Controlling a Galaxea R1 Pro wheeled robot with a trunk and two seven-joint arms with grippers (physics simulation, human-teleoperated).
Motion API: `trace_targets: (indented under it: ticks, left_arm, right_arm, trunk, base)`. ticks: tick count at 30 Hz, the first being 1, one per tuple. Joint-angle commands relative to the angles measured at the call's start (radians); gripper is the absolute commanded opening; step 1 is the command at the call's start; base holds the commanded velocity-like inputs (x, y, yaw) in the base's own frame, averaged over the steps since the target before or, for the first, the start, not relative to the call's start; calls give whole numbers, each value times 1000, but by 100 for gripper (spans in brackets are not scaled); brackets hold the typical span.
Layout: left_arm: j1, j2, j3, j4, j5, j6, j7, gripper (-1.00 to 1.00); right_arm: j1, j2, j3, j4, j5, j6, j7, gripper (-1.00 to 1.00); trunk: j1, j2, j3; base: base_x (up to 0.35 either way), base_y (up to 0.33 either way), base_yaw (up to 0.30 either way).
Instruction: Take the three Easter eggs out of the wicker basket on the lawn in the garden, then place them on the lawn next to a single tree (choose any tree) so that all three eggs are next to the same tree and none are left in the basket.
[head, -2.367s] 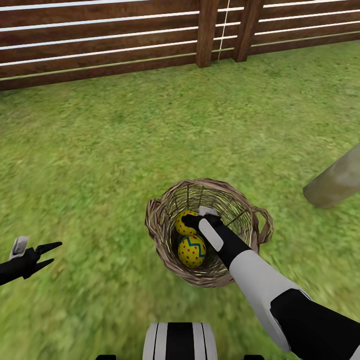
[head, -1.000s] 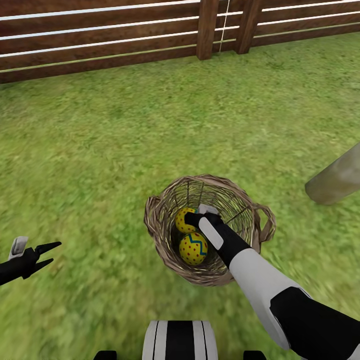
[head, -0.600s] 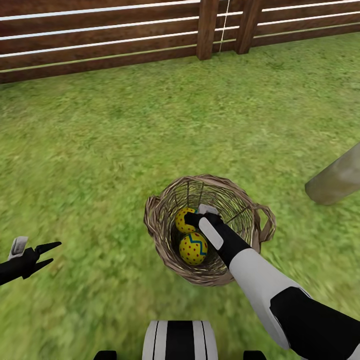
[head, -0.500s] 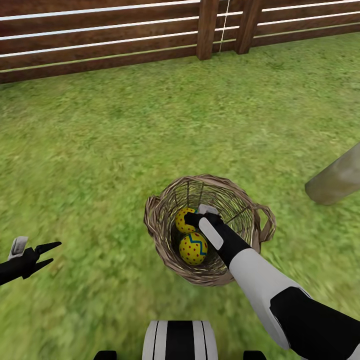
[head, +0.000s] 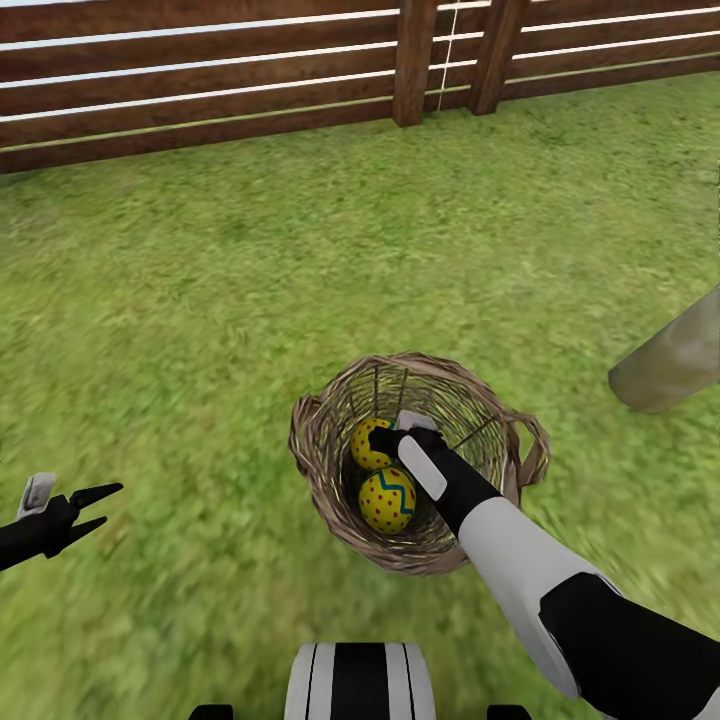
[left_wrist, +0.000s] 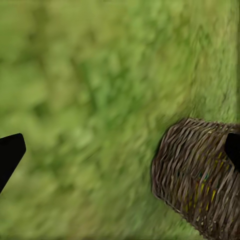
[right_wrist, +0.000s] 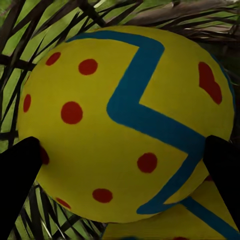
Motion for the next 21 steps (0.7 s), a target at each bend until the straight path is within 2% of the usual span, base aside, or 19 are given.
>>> trace_targets:
  ticks: [1,5,9,12,17,21]
  left_arm:
    - [0,0,1,0,4,8,0,100]
    - [0,0,1,0,4,8,0,100]
    - [0,0,1,0,4,8,0,100]
    - [0,0,1,0,4,8,0,100]
    - [0,-1,1,0,4,8,0,100]
    - [0,-1,1,0,4,8,0,100]
  right_arm:
    - [-1,0,3,-1,-7,3,-8,-100]
    - [-2,0,2,-1,-7,10,-7,-100]
    - [-3,0,1,-1,-7,13,-7,-100]
    - [-13,0,0,-1,-7,46,-8,-100]
    - [-16,0,1,-1,-7,55,-8,-100]
    - [-16,0,2,-1,-7,62,-8,-100]
  trunk:
    - [0,0,-1]
    - [0,0,-1]
    - [-2,1,15]
    - [-3,1,26]
    - [-3,1,26]
    - [-5,2,42]
  base:
    - [0,0,0]
    - [0,0,0]
    - [0,0,0]
    - [0,0,0]
    - [0,0,0]
    - [0,0,0]
